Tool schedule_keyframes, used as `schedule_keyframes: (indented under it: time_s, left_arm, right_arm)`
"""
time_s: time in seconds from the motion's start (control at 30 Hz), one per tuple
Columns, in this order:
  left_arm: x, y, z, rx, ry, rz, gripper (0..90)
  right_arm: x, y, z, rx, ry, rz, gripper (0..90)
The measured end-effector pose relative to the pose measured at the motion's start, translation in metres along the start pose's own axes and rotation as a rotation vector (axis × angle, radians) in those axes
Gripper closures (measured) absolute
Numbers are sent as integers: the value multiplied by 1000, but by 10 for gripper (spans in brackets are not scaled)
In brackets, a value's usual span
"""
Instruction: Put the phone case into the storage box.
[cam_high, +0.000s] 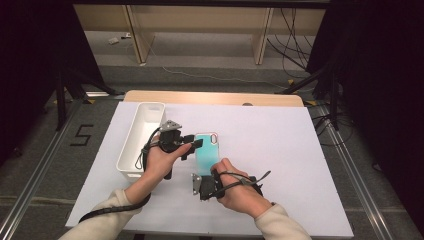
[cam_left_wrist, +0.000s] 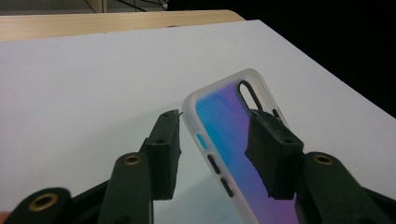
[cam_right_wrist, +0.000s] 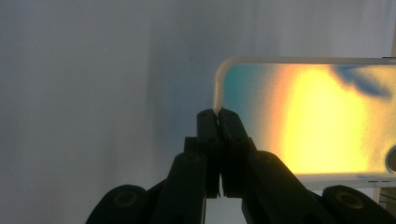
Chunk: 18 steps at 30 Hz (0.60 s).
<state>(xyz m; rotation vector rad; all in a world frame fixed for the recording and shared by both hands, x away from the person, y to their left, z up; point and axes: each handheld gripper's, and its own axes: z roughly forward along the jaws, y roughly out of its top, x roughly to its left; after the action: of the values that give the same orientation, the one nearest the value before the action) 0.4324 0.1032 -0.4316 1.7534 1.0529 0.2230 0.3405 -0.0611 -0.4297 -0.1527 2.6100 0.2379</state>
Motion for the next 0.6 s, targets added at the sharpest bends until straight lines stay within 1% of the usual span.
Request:
schedule_keyframes:
  time_s: [0.03, 0.07, 0.33, 0.37, 0.53, 0.6]
  left_arm:
    - [0, 0, 0, 0, 2, 2, 553]
    - [0, 0, 0, 0, 3, 0, 575]
    - [1, 0, -1, 10, 1, -11, 638]
    - [1, 0, -1, 5, 3, -14, 648]
    - [1, 1, -3, -2, -3, -18, 689]
    - [1, 1, -3, -11, -10, -13, 708]
  right_arm:
    - [0, 0, 0, 2, -8, -8, 891]
    - [2, 1, -1, 13, -6, 12, 891]
    - [2, 2, -1, 10, -12, 20, 892]
    - [2, 2, -1, 9, -10, 13, 892]
    - [2, 2, 0, 11, -12, 12, 892]
    - [3, 2, 0, 13, -10, 13, 892]
